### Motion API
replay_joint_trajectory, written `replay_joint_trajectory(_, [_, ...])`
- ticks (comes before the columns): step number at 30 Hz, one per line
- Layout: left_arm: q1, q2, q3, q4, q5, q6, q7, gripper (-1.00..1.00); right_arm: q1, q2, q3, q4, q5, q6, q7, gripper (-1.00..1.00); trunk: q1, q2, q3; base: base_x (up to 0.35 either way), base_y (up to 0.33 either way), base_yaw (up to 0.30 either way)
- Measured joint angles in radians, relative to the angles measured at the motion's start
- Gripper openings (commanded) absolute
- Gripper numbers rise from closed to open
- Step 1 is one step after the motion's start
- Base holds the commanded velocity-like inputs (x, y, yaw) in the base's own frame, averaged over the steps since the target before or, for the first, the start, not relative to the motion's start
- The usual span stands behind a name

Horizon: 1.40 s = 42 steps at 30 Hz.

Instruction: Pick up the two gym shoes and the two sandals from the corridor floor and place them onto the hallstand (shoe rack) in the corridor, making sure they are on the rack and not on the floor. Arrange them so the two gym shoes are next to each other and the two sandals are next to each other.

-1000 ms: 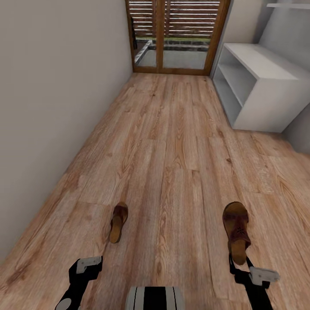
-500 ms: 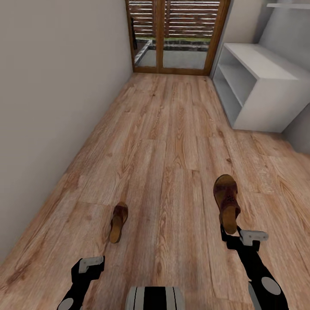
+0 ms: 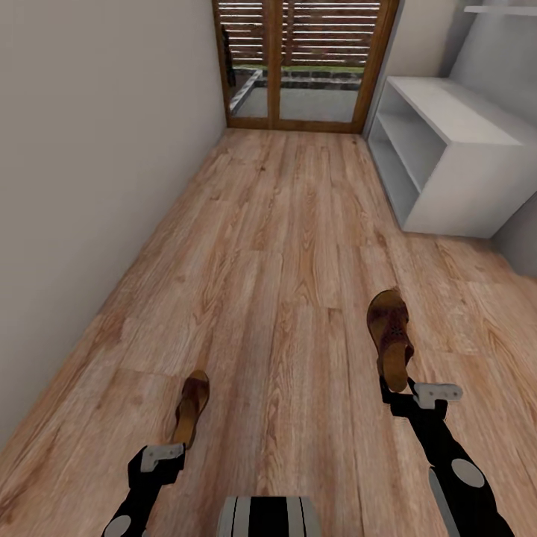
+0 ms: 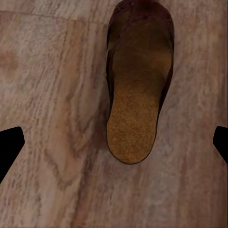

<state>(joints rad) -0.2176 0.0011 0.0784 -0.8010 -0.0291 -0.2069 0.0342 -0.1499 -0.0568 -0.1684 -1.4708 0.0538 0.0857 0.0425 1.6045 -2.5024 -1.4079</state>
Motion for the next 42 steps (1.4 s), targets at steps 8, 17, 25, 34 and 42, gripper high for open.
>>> replay_joint_trajectory(8, [0.0,0.0,-0.004,-0.003,0.0,0.0,0.0,1.0,0.0,0.0,-0.001,-0.005,0.002,0.0,0.008,-1.0,0.0,0.0,0.0,0.278,-0.008,0.0])
replay_joint_trajectory(17, [0.0,0.009,-0.009,-0.017,-0.001,0.001,-0.005,1.0,0.0,0.001,0.0,-0.004,0.002,0.0,0.008,-1.0,0.001,0.0,0.0,0.036,0.0,0.0])
replay_joint_trajectory(25, [-0.006,0.018,-0.008,-0.017,-0.004,0.009,-0.006,1.0,0.0,0.001,0.0,-0.006,0.002,0.0,0.008,-1.0,0.003,-0.001,-0.023,0.001,0.0,0.0])
replay_joint_trajectory(34, [-0.013,0.02,-0.009,-0.006,-0.004,0.009,-0.011,1.0,0.0,0.001,-0.005,-0.006,0.002,0.0,0.007,-1.0,0.007,-0.003,-0.058,0.0,0.0,0.0])
replay_joint_trajectory(42, [-0.011,0.02,-0.009,-0.002,-0.004,0.008,-0.011,1.0,0.0,0.001,-0.004,-0.006,0.002,0.0,0.007,-1.0,0.011,-0.005,-0.095,0.0,0.0,0.0])
